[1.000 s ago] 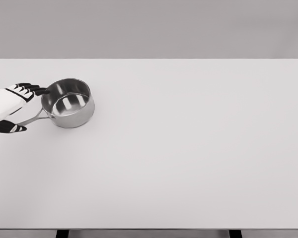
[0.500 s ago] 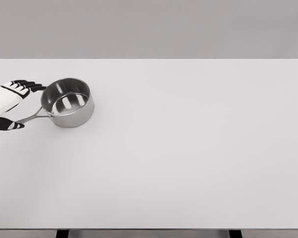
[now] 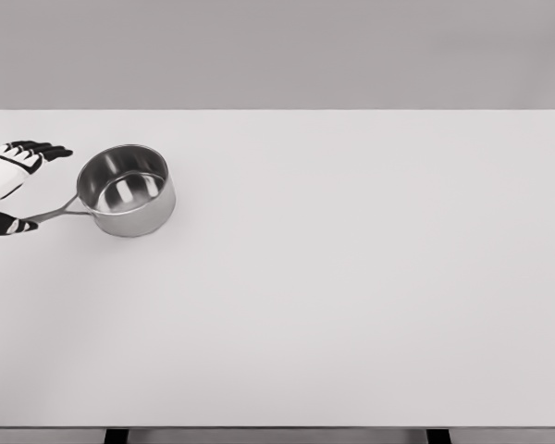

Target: Rotate pot handle

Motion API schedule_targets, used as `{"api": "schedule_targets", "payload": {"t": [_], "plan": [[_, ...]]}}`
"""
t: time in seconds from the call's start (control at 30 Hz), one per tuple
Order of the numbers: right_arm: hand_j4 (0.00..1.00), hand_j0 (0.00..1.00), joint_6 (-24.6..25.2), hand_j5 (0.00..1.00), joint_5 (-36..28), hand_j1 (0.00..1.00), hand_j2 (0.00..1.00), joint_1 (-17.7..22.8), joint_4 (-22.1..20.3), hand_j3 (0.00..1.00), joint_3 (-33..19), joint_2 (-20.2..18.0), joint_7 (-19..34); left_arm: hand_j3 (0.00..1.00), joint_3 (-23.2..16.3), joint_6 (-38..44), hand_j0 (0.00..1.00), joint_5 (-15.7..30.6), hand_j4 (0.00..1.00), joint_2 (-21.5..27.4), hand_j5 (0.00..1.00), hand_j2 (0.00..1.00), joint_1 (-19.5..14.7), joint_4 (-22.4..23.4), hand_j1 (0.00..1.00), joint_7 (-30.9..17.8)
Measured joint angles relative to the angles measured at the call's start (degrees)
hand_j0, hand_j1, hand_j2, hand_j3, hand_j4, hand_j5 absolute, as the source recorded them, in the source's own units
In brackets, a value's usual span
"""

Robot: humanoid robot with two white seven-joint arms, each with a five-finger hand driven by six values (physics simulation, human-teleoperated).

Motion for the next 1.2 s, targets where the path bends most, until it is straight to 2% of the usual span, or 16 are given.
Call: {"api": "schedule_targets", "payload": {"t": [0.63,1.0,1.2], "plan": [[1.00,1.00,0.0,1.00,0.0,1.00,1.00,0.0,0.0,1.00,0.0,0.0,0.0,1.00,1.7,0.0,1.00,0.4,1.00,-2.2,1.00,1.00,-0.9,4.8,1.00,0.0],[1.00,1.00,0.0,1.00,0.0,1.00,1.00,0.0,0.0,1.00,0.0,0.0,0.0,1.00,1.7,0.0,1.00,0.8,1.00,-3.0,1.00,1.00,-3.0,7.6,1.00,0.0],[1.00,1.00,0.0,1.00,0.0,1.00,1.00,0.0,0.0,1.00,0.0,0.0,0.0,1.00,1.7,-0.3,1.00,0.9,1.00,-4.1,1.00,1.00,-3.1,9.1,1.00,0.0]]}}
